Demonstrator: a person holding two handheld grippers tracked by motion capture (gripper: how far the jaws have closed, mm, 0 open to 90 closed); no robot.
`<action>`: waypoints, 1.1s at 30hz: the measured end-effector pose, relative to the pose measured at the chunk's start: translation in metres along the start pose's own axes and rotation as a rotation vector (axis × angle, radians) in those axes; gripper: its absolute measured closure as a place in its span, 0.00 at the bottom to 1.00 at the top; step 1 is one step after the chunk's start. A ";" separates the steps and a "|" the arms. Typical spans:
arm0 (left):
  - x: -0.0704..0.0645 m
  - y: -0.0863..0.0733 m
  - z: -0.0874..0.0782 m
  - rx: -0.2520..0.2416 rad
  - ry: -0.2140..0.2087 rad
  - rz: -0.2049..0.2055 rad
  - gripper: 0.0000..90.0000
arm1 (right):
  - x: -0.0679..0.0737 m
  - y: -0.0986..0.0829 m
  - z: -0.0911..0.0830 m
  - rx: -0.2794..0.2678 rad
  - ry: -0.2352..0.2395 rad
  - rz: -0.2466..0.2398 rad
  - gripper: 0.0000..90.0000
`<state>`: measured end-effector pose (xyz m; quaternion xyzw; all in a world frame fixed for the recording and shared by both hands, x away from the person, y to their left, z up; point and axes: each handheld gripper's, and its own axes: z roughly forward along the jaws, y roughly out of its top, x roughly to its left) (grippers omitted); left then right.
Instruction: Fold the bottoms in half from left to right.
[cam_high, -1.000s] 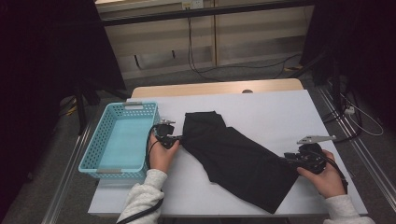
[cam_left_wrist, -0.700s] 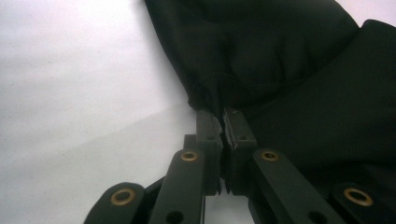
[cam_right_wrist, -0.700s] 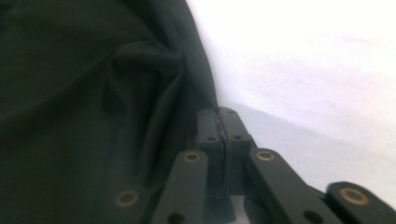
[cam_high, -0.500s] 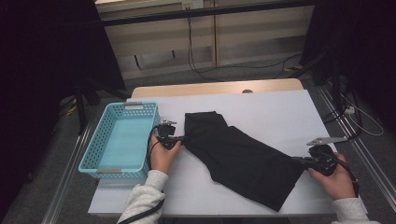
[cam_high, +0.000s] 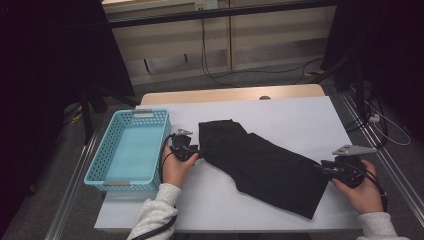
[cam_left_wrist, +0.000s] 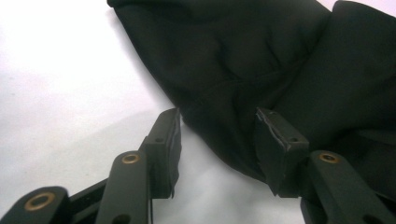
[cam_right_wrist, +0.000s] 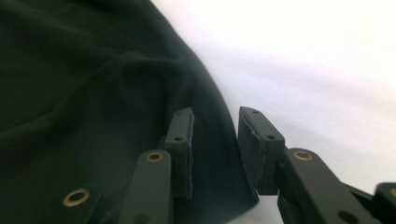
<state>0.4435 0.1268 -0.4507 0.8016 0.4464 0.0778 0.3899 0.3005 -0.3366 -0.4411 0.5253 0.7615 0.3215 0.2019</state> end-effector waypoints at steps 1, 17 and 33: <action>0.000 0.000 0.001 -0.002 -0.001 -0.002 0.53 | 0.003 0.001 0.000 0.007 0.000 -0.001 0.72; 0.002 -0.002 -0.001 -0.001 0.014 0.004 0.33 | 0.046 0.003 0.008 0.066 0.158 -0.072 0.81; 0.004 -0.001 -0.003 -0.008 0.047 0.022 0.25 | 0.007 -0.004 -0.009 -0.032 0.010 0.048 0.83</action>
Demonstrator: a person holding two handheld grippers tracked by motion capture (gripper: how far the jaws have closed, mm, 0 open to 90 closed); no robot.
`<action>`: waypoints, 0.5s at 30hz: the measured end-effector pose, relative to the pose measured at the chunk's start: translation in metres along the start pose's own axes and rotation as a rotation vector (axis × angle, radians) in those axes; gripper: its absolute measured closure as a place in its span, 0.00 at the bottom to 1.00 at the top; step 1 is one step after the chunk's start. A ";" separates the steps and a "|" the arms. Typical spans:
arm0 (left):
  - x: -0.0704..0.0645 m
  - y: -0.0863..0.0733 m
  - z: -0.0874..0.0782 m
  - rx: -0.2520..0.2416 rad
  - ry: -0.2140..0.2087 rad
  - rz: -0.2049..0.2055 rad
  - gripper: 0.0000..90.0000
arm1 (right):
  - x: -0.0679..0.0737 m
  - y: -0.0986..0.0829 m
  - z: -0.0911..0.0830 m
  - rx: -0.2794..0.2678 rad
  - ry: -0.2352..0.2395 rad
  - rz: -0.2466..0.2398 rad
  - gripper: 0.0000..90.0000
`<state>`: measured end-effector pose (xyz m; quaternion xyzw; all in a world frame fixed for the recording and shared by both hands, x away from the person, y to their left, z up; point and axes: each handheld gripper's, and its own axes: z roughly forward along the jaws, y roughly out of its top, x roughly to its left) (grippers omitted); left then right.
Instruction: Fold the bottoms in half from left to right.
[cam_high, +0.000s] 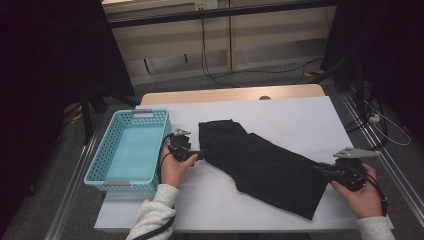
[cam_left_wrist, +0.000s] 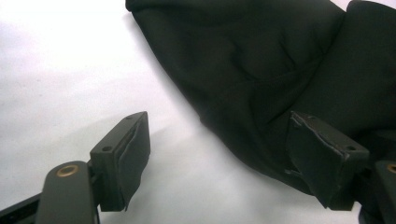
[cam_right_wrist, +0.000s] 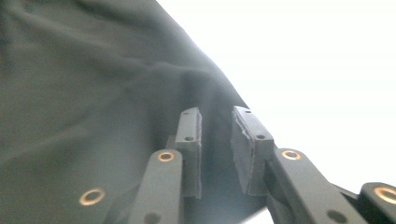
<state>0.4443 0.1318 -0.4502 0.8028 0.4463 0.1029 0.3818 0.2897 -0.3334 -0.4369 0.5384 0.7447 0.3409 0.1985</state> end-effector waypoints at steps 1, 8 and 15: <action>0.000 0.000 0.000 -0.001 0.001 0.000 0.25 | -0.001 -0.001 0.000 0.007 -0.007 0.006 0.85; -0.001 0.000 0.000 -0.001 -0.002 0.003 0.25 | 0.014 0.000 0.012 0.079 0.031 -0.093 0.90; -0.001 0.000 0.001 -0.002 -0.002 0.005 0.25 | 0.031 0.002 0.021 0.088 0.103 -0.133 0.86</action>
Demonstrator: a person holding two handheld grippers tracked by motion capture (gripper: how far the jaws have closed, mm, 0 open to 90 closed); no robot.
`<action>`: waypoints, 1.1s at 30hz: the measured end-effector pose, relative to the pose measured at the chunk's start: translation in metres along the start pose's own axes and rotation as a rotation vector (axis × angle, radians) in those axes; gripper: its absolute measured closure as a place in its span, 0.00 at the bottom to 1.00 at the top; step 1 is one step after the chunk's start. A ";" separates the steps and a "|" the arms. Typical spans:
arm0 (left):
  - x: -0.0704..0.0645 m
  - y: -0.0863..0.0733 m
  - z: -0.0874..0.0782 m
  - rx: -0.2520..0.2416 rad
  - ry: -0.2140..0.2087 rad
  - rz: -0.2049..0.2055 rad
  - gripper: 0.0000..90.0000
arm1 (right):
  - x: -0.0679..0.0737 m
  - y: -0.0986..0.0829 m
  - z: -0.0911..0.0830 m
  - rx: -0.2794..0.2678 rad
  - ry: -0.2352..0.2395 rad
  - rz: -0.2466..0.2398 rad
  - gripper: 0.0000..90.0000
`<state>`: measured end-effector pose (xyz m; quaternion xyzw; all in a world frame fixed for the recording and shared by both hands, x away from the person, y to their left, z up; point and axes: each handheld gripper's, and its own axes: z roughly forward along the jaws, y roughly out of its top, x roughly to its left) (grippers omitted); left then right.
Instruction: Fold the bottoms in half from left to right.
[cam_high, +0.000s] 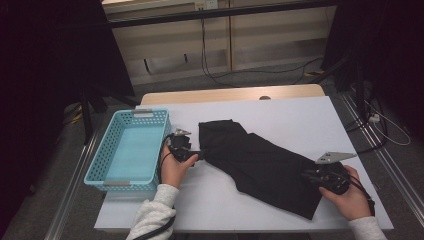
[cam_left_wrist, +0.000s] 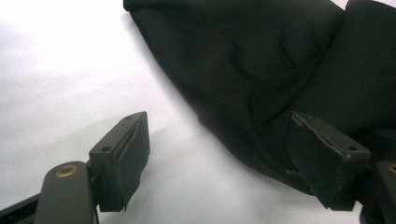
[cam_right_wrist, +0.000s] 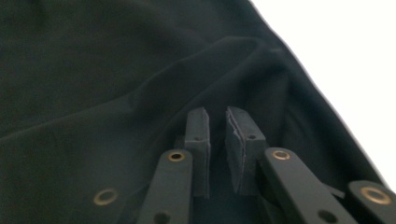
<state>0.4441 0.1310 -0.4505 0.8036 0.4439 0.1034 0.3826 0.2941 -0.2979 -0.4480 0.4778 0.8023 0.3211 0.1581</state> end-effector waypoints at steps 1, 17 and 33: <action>0.000 0.000 0.000 0.000 0.000 0.000 0.25 | 0.001 0.000 0.001 -0.004 0.006 0.000 0.84; 0.000 0.001 -0.001 0.004 -0.002 0.008 0.25 | -0.015 -0.002 -0.015 -0.040 0.014 0.110 0.99; 0.000 0.002 0.000 0.001 -0.002 0.007 0.24 | -0.048 -0.014 -0.024 -0.089 -0.154 0.184 0.86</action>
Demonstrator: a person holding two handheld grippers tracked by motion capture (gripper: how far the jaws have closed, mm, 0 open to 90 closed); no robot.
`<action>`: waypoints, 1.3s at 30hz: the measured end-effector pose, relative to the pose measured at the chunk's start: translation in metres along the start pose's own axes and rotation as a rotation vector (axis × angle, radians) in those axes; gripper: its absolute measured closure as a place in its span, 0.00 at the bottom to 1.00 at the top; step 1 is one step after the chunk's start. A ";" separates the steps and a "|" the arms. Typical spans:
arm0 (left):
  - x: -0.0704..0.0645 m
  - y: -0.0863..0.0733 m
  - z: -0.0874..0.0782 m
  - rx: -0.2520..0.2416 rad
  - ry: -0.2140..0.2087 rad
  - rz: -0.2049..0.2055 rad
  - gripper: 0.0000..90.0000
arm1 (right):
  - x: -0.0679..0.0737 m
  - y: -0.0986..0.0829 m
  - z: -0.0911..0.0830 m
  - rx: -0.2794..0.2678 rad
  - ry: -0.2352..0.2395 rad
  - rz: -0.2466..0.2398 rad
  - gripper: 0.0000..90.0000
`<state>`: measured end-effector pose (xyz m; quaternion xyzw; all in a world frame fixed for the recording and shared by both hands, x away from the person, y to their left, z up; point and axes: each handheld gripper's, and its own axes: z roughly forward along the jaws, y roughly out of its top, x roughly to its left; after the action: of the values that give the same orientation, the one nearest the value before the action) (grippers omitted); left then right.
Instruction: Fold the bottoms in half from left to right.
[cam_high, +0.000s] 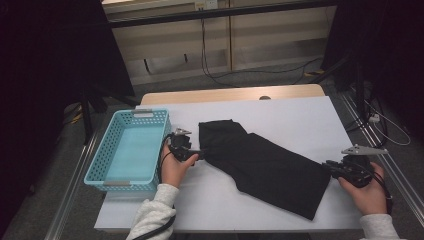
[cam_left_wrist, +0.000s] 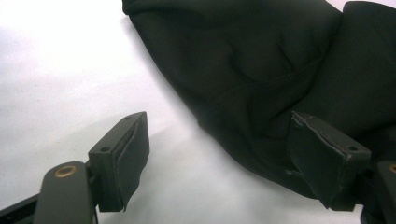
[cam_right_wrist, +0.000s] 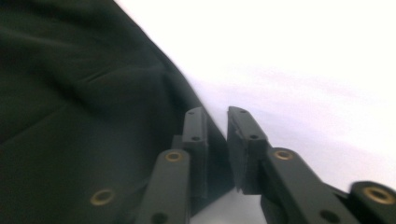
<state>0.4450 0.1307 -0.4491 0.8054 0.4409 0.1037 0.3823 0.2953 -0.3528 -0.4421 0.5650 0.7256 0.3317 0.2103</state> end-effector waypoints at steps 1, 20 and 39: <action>0.000 0.000 0.000 0.000 0.000 0.000 0.24 | 0.000 0.000 0.000 0.000 0.000 0.000 0.86; 0.000 0.000 0.001 0.002 -0.004 0.000 0.24 | 0.011 0.002 0.010 0.070 0.117 -0.016 0.98; -0.001 0.001 0.001 0.002 -0.007 0.009 0.24 | 0.018 0.009 -0.003 -0.028 0.029 -0.077 0.82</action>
<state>0.4452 0.1292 -0.4487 0.8083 0.4359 0.1022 0.3824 0.2945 -0.3354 -0.4325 0.5290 0.7449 0.3417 0.2204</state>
